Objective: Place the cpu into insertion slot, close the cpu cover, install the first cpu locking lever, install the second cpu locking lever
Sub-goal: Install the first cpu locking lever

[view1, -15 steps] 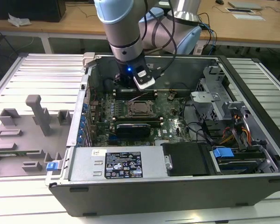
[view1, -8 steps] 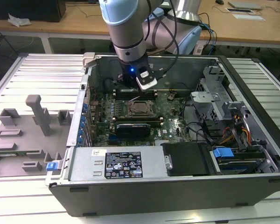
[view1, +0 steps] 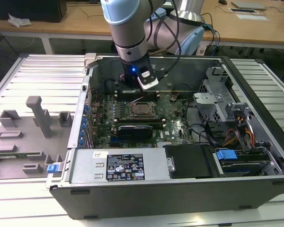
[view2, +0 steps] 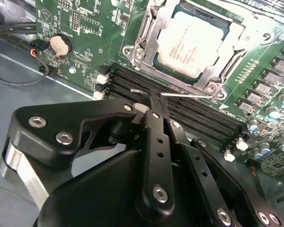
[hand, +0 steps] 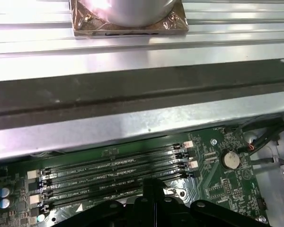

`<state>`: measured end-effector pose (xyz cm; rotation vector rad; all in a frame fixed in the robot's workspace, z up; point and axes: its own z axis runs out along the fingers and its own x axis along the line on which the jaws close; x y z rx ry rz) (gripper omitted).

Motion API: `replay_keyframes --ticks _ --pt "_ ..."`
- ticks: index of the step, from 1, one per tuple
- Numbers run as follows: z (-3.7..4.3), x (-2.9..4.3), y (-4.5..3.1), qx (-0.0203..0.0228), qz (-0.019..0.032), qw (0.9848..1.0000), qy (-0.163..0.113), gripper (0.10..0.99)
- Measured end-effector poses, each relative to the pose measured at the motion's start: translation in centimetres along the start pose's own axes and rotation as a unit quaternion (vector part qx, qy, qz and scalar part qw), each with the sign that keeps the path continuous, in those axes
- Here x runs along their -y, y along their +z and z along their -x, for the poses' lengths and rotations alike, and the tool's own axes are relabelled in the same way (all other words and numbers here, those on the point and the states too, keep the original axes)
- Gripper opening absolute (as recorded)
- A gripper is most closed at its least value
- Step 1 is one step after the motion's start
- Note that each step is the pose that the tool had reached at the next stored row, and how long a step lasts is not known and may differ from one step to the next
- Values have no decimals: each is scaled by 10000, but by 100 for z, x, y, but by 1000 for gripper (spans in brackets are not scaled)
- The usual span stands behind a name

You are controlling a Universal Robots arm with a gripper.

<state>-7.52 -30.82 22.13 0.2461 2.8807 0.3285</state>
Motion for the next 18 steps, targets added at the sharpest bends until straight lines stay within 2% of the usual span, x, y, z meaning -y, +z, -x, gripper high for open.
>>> replay_keyframes --ticks 1,9,15,18 --pt "-19 0 19 57 4 10000 6 106" --pt "-40 7 64 134 -68 9995 278 106" --pt "-57 -25 79 159 -93 9991 377 106" --pt "-63 -27 97 191 -140 9986 478 106"
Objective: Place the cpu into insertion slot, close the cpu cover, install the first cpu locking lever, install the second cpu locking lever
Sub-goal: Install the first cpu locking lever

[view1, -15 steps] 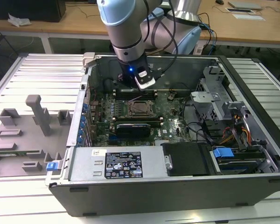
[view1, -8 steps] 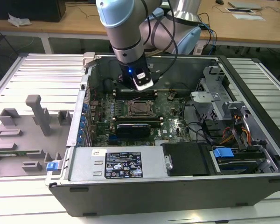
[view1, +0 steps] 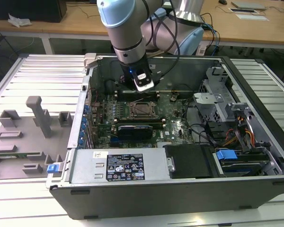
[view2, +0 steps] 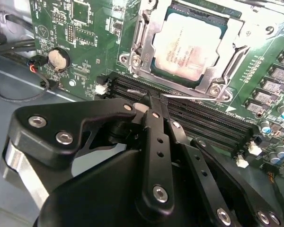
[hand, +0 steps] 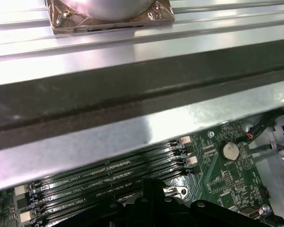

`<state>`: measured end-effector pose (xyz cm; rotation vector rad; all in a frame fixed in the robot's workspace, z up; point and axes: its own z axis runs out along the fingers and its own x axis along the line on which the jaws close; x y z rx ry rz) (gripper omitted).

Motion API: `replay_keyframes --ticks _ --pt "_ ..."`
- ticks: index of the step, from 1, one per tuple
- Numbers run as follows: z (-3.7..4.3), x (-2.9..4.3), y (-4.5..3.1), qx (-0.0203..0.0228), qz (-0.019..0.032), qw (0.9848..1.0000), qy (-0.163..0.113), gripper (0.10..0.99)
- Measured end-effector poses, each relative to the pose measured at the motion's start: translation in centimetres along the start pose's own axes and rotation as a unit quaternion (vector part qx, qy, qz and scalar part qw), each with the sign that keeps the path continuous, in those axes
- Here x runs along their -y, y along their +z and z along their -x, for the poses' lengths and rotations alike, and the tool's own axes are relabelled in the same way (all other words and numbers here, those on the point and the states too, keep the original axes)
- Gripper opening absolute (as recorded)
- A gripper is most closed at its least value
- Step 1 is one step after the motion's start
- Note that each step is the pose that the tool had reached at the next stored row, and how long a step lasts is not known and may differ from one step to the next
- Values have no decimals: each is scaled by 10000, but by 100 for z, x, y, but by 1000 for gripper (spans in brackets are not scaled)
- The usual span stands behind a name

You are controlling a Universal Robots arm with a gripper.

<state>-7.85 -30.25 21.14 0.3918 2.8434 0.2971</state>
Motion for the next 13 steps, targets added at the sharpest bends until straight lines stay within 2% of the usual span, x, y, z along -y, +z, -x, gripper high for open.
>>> replay_keyframes --ticks 5,10,13 --pt "-18 -38 22 22 -30 10000 69 106" --pt "-29 -42 55 62 -106 9998 163 106" --pt "-38 -45 84 81 -135 9996 221 106"
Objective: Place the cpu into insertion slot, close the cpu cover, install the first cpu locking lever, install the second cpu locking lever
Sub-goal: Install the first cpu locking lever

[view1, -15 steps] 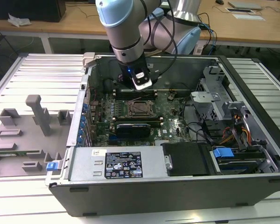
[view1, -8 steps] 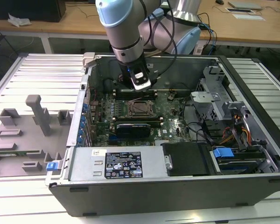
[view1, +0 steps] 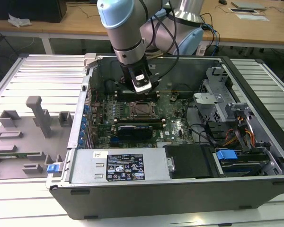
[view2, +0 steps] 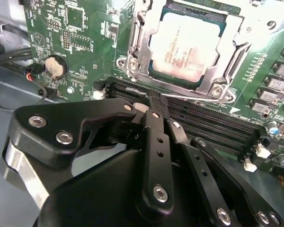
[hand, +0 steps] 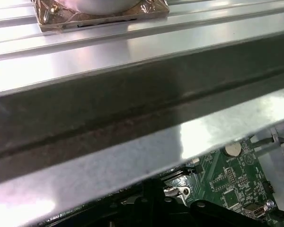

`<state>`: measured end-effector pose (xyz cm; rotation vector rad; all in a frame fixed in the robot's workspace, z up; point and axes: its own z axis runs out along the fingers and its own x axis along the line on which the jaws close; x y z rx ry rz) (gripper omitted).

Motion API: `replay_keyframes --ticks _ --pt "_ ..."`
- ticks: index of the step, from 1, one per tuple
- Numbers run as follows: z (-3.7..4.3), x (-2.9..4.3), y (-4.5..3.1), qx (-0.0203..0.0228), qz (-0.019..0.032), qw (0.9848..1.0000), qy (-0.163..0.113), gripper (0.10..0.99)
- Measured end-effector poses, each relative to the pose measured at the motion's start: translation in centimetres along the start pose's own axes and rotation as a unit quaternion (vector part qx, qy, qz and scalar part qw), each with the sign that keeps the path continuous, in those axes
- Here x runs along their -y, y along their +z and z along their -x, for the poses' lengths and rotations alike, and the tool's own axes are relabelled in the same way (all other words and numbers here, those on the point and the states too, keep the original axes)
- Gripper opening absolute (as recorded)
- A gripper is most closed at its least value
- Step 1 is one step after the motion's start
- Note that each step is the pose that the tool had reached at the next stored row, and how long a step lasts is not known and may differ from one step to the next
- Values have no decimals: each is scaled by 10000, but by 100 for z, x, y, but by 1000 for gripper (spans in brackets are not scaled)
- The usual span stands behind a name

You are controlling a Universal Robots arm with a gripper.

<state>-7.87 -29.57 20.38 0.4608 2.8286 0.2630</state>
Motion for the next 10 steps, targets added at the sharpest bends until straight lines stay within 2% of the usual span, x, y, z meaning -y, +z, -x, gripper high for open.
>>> replay_keyframes --ticks 10 --pt "-28 7 97 51 -78 9998 167 106"
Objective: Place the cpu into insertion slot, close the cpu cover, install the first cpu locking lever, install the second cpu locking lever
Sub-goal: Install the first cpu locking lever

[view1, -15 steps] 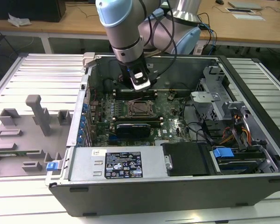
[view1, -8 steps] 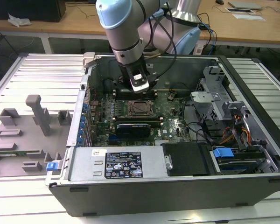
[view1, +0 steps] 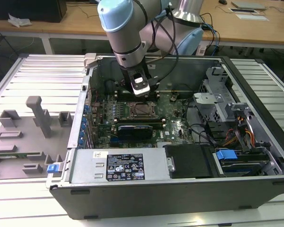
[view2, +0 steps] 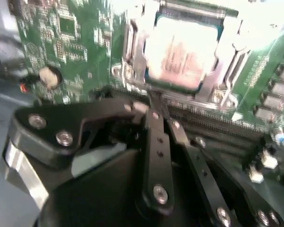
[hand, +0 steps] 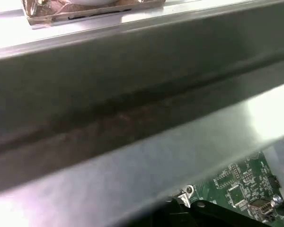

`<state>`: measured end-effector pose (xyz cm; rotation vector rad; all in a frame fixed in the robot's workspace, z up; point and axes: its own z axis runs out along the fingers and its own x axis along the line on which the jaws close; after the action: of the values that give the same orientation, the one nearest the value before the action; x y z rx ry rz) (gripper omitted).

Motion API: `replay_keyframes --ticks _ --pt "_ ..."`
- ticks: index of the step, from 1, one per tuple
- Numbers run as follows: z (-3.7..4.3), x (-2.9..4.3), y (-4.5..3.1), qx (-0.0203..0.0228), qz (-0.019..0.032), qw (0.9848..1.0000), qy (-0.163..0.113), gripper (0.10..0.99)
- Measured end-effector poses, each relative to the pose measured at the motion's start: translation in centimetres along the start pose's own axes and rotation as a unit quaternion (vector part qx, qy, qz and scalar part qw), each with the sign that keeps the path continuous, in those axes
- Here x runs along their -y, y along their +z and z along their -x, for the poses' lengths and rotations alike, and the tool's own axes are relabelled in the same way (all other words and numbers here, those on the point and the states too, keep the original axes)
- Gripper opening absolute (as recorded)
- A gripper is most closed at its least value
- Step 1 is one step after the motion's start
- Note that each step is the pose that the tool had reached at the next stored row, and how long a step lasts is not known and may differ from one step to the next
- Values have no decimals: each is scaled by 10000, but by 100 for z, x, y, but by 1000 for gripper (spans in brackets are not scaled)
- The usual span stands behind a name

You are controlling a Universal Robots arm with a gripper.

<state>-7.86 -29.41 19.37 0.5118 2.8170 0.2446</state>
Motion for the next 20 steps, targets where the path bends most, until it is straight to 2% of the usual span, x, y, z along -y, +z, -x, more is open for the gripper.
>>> replay_keyframes --ticks 5,8,10,12,17,18,20 --pt "0 -3 -3 3 -2 10000 10 106" --pt "15 -16 -64 3 -2 10000 10 106" --pt "37 -36 -155 3 -3 10000 10 106" --pt "48 -47 -203 3 -3 10000 10 106" --pt "52 -50 -219 -1 -4 10000 11 106" --pt "53 -51 -219 -19 -13 10000 13 106" --pt "60 -53 -215 -149 -87 9998 24 106"
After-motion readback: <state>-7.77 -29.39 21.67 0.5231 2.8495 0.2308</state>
